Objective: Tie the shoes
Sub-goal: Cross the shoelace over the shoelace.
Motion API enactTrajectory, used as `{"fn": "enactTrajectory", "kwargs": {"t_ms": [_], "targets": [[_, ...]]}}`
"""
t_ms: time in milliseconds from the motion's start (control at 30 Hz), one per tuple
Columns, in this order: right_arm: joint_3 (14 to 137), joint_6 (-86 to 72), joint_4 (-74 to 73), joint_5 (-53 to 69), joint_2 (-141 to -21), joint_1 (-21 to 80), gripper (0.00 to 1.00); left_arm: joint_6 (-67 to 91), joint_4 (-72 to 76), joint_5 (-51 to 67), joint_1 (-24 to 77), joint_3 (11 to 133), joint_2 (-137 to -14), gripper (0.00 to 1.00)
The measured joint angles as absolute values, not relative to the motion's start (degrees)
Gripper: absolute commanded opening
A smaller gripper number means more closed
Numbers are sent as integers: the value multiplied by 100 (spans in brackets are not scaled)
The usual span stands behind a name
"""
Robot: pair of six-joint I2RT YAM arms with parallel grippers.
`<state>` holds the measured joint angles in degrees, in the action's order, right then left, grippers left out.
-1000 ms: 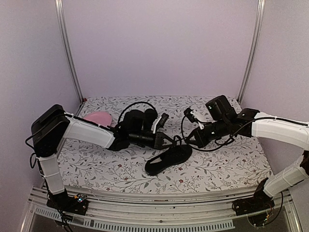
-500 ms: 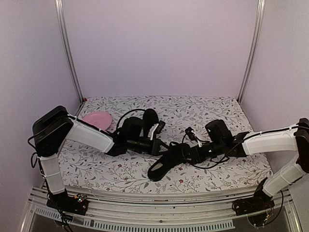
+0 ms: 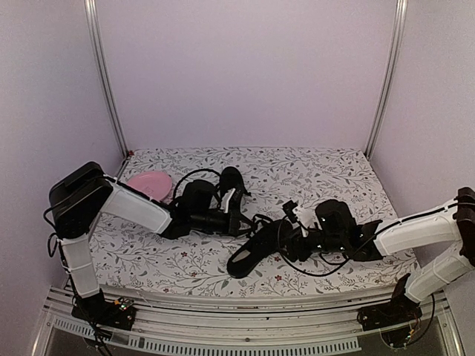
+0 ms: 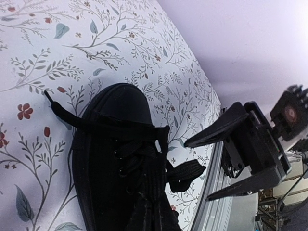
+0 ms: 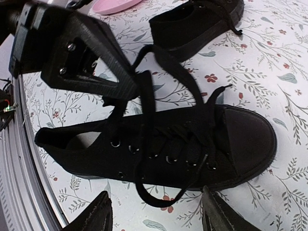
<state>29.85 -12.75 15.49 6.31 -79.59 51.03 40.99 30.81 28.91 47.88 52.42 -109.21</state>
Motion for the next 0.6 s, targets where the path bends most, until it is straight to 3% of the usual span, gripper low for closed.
{"fn": "enactTrajectory", "kwargs": {"t_ms": [200, 367, 433, 533, 600], "targets": [[3286, -895, 1592, 331, -8427, 5454, 63, 4163, 3079, 2899, 4744, 5242, -10921, 0], [3540, -543, 1531, 209, -8930, 5516, 56, 4167, 3079, 2921, 4744, 5242, -10921, 0], [3621, -423, 1479, 91, -9102, 5527, 45, 4165, 3079, 2934, 4744, 5242, -10921, 0], [3695, -311, 1431, -259, -9253, 5555, 11, 4165, 3079, 2947, 4744, 5242, -10921, 0], [3726, -272, 1387, -475, -9275, 5568, 3, 4163, 3081, 2956, 4744, 5234, -10921, 0]]}}
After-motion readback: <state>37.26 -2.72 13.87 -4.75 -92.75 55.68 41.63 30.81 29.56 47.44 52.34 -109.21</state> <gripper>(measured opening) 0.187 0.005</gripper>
